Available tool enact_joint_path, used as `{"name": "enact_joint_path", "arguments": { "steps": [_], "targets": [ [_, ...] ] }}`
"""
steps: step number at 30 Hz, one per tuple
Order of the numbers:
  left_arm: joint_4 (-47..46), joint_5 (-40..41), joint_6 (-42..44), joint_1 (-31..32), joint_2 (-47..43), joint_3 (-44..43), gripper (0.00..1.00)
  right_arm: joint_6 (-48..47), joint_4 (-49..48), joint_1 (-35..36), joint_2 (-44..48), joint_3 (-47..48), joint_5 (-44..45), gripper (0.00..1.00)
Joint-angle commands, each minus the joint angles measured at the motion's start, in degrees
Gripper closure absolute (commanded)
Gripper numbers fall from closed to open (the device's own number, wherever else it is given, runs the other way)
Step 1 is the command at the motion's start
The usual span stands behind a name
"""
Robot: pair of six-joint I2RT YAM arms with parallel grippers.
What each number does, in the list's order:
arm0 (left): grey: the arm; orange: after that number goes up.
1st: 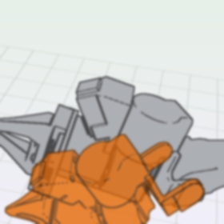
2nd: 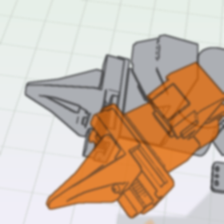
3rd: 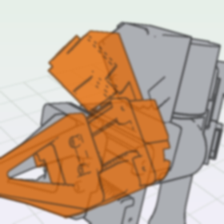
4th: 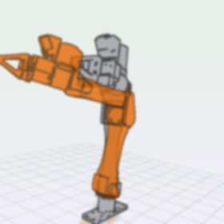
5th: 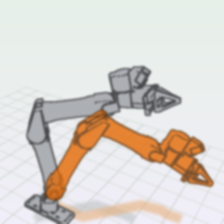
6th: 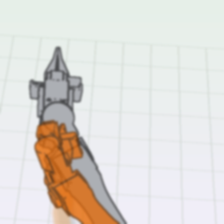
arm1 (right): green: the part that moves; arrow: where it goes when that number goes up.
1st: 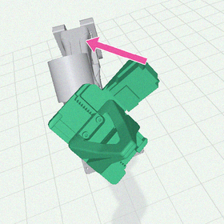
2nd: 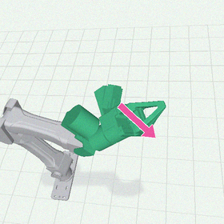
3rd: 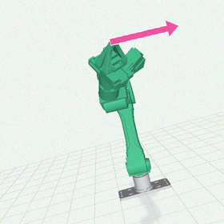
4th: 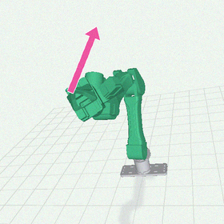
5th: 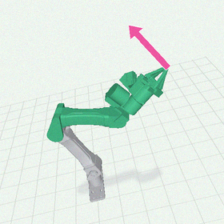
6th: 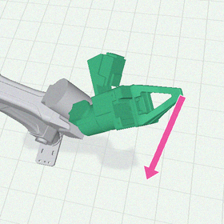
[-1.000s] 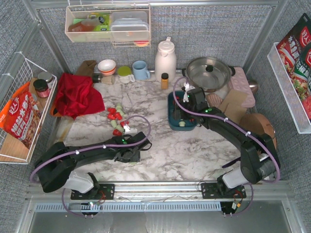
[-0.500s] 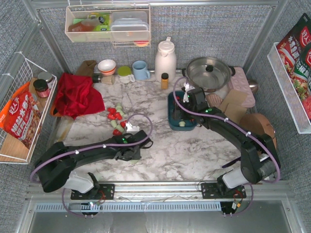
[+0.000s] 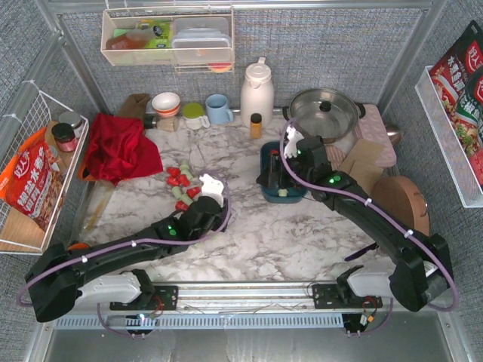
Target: Mix the coffee capsules in the storage basket
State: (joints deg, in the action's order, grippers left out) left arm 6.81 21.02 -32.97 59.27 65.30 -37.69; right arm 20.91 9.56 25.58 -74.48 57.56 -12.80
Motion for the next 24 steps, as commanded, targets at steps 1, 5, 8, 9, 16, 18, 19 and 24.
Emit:
{"name": "enact_joint_path", "arguments": {
  "steps": [1, 5, 8, 9, 16, 18, 19, 24],
  "targets": [
    [-29.9, 0.1, 21.0, 0.1, 0.2, 4.4, 0.72, 0.9, -0.9, 2.5, 2.2, 0.0, -4.8, 0.31],
    [-48.7, -8.2, 32.7, 0.1, 4.4, 8.7, 0.73, 0.2, 0.2, 4.4, 3.6, -1.5, -6.9, 0.32],
    [-58.0, -12.9, 36.1, 0.5, 7.5, 10.2, 0.73, 0.1, 0.3, 5.0, 4.6, -2.9, -9.4, 0.33],
    [-60.0, -13.8, 36.8, 0.6, 8.3, 10.6, 0.73, 0.1, 0.2, 5.3, 4.9, -3.3, -10.1, 0.33],
    [-71.7, -16.7, 39.6, 1.7, 9.5, 14.6, 0.73, 0.0, -0.3, 6.2, 5.2, -4.6, -12.9, 0.36],
    [-71.9, -16.7, 39.7, 1.8, 9.0, 14.8, 0.73, 0.2, -1.0, 6.6, 5.1, -4.8, -13.5, 0.37],
    [-71.9, -16.8, 39.7, 1.8, 8.7, 14.8, 0.73, 0.4, -1.1, 6.8, 4.9, -4.8, -13.8, 0.38],
    [-71.9, -17.5, 39.8, 2.1, 8.0, 14.6, 0.73, 0.7, -1.4, 7.4, 4.3, -4.7, -14.3, 0.40]
  ]
}}
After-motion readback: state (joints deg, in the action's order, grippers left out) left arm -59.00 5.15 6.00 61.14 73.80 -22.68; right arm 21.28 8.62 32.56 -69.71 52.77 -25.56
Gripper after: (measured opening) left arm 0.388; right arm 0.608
